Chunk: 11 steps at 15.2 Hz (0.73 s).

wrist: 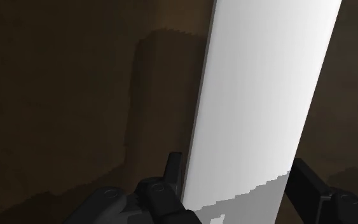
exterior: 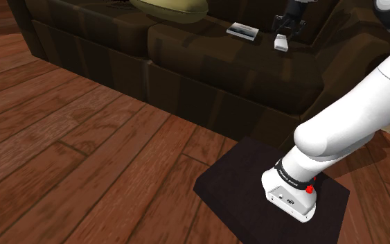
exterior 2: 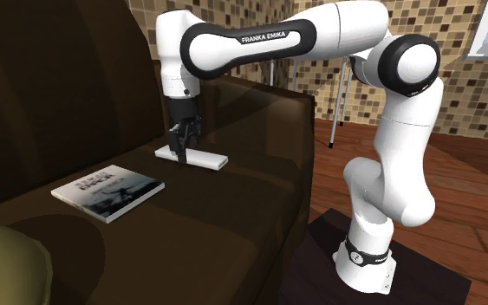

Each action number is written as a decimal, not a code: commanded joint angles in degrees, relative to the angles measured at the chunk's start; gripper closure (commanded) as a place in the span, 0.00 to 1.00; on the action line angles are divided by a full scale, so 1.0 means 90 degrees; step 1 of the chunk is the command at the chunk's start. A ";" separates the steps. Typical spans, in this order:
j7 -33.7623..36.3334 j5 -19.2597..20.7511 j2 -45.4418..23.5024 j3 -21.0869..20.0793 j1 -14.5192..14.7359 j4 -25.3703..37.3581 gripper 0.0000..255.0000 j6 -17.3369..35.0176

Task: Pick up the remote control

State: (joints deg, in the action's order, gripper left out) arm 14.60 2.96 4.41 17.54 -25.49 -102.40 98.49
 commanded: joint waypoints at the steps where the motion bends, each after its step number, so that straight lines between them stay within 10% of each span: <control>1: 0.0000 -0.0008 -0.0020 -0.0005 0.0005 0.0182 1.00 -0.0163; 11: -0.0066 -0.0066 -0.0209 0.0009 -0.0001 0.1260 1.00 -0.1059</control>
State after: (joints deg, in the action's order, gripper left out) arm 14.13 2.45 2.82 17.57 -25.47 -92.25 89.86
